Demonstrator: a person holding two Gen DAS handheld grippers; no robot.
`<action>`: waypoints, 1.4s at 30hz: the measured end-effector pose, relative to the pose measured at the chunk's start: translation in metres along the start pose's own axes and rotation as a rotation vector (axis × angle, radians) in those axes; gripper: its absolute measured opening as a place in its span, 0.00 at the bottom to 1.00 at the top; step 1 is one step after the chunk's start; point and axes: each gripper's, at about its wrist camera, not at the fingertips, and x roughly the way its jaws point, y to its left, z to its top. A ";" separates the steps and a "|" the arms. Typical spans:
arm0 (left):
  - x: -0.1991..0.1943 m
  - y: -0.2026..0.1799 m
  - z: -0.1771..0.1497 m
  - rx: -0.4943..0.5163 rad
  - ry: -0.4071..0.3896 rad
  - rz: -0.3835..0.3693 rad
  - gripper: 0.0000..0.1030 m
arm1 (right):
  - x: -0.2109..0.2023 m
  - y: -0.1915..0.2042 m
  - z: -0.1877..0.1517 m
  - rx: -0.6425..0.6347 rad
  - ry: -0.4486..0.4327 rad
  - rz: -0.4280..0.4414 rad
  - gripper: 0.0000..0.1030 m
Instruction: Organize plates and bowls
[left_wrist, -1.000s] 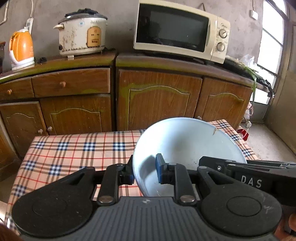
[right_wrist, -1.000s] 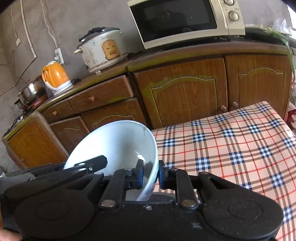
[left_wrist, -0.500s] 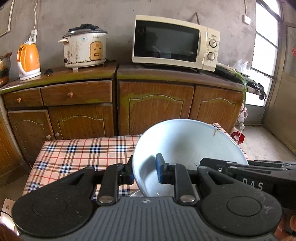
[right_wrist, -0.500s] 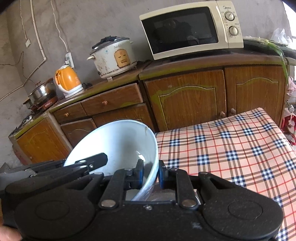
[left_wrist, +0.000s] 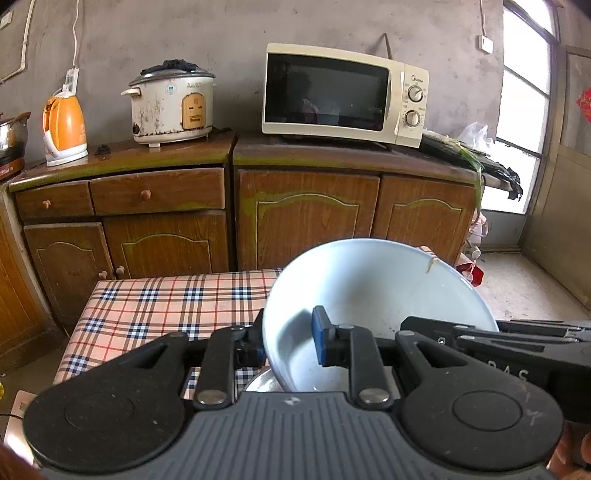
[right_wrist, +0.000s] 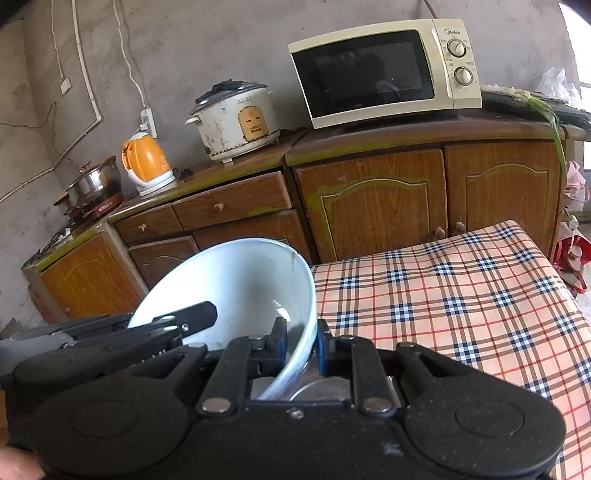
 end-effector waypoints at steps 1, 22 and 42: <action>-0.002 0.000 -0.001 0.000 -0.002 0.000 0.22 | -0.001 0.000 -0.001 -0.002 -0.001 0.000 0.21; -0.023 0.002 -0.014 -0.004 -0.015 0.003 0.22 | -0.012 0.005 -0.009 -0.009 0.002 0.005 0.21; -0.040 0.001 -0.026 -0.010 -0.016 0.005 0.23 | -0.035 0.014 -0.028 -0.013 0.006 0.009 0.21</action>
